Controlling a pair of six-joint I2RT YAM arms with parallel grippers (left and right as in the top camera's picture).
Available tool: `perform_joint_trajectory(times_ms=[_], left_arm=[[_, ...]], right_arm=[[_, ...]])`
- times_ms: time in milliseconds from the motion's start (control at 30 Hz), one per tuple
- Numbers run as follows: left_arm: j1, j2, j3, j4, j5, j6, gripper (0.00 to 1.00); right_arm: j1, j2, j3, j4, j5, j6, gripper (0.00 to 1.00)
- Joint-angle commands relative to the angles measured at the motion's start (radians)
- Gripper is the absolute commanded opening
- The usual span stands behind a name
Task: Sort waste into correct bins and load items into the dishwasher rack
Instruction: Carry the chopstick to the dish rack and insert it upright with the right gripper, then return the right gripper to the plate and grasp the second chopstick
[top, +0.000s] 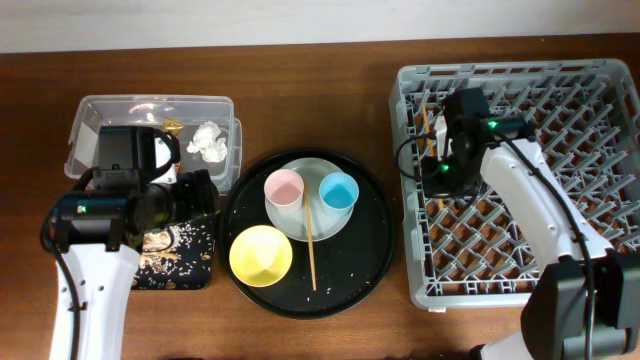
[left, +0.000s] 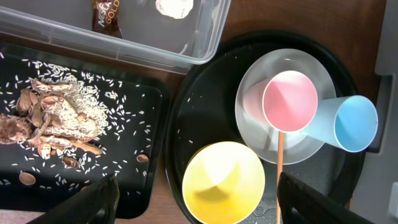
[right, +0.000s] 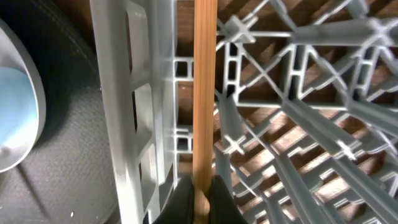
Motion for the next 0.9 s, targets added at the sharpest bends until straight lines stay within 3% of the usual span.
perform_joint_trajectory(times_ms=[0,100,233,267,300,333,433,700,767,867], left_arm=[[-0.004,-0.007,-0.007,0.002,-0.004,0.016,0.81],[-0.004,-0.007,-0.007,0.002,-0.004,0.016,0.81],[-0.004,-0.007,-0.007,0.002,-0.004,0.016,0.81],[-0.004,-0.007,-0.007,0.002,-0.004,0.016,0.81],[-0.004,-0.007,-0.007,0.002,-0.004,0.016,0.81],[-0.004,-0.007,-0.007,0.002,-0.004,0.016,0.81],[-0.004,-0.007,-0.007,0.002,-0.004,0.016,0.81],[-0.004,-0.007,-0.007,0.002,-0.004,0.016,0.81],[-0.004,-0.007,-0.007,0.002,-0.004,0.016,0.81],[-0.004,-0.007,-0.007,0.002,-0.004,0.016,0.81]], right_arm=[[0.006,0.0,-0.025,0.013,-0.033,-0.008,0.08],[0.006,0.0,-0.025,0.015,-0.035,-0.008,0.29],[0.006,0.0,-0.025,0.014,-0.036,-0.007,0.36],[0.006,0.0,-0.025,0.013,-0.039,-0.007,0.42],[0.006,0.0,-0.025,0.013,-0.088,-0.006,0.66],[0.006,0.0,-0.025,0.014,-0.191,-0.008,0.99],[0.002,0.0,-0.004,0.027,-0.242,-0.005,0.99],[0.04,-0.001,0.314,-0.26,-0.204,0.043,0.6],[0.097,0.0,0.313,-0.283,-0.204,0.083,0.23],[0.23,0.0,0.31,-0.291,-0.05,0.211,0.07]])
